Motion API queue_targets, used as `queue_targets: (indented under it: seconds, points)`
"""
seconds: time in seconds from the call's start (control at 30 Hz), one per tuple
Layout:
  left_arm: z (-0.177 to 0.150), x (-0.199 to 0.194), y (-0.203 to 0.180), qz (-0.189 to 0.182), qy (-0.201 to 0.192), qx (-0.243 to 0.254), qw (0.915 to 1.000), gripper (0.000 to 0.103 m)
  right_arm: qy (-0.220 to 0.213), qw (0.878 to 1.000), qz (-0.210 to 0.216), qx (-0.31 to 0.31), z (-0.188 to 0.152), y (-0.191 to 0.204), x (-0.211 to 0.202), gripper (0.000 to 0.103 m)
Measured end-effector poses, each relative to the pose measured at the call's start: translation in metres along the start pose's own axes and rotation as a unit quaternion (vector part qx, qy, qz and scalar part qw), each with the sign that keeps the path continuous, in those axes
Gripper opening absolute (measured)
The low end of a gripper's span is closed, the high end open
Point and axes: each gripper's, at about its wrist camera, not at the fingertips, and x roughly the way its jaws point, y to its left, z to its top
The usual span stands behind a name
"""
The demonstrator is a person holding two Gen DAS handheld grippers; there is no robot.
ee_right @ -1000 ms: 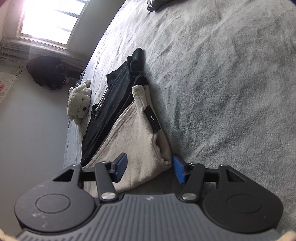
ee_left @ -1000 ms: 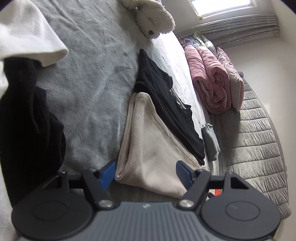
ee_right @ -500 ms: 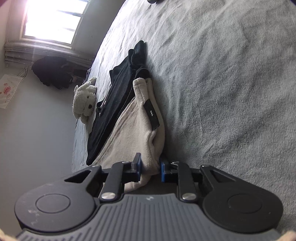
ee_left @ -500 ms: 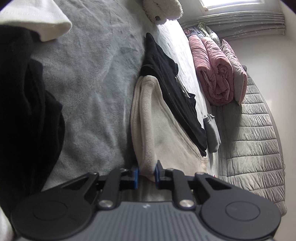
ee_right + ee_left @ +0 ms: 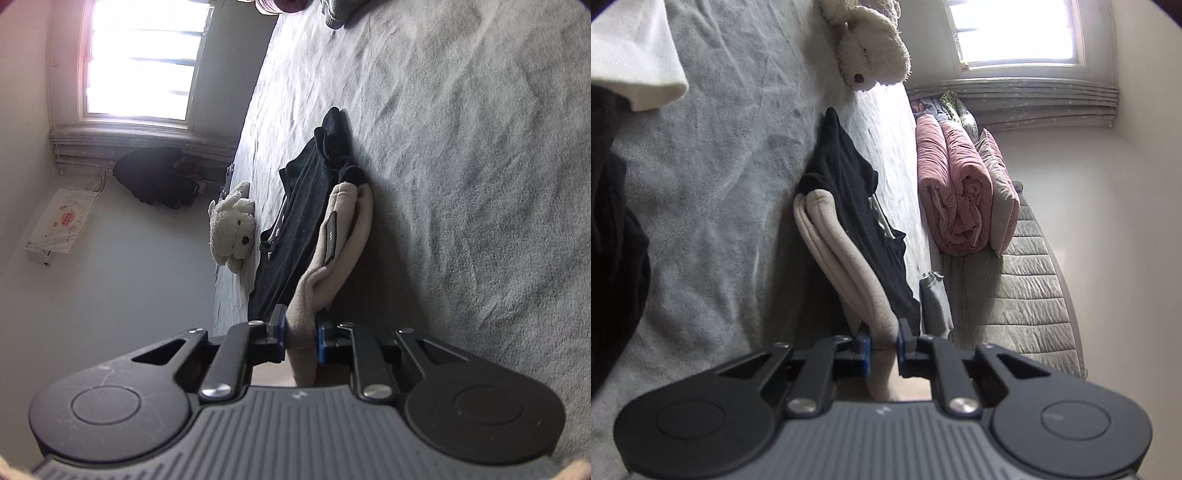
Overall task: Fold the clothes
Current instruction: 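Lift the blanket side with both grippers and fold it across the bundle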
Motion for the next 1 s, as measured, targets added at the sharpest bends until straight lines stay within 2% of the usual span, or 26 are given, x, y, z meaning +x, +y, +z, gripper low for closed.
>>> queue_targets:
  seconds: [0.33, 0.7, 1.0]
  points:
    - [0.035, 0.02, -0.026, -0.034, -0.035, -0.045, 0.9978, 0.012, -0.031, 0.998, 0.031, 0.035, 0.04, 0.031, 0.022, 0.019]
    - [0.1, 0.073, -0.022, -0.007, -0.071, -0.058, 0.9957, 0.012, -0.054, 0.996, 0.02, 0.071, 0.098, 0.026, 0.071, 0.019]
    - [0.137, 0.118, 0.007, 0.028, -0.08, -0.071, 0.9938, 0.012, -0.058, 0.992, 0.004, 0.109, 0.128, -0.012, 0.108, 0.019]
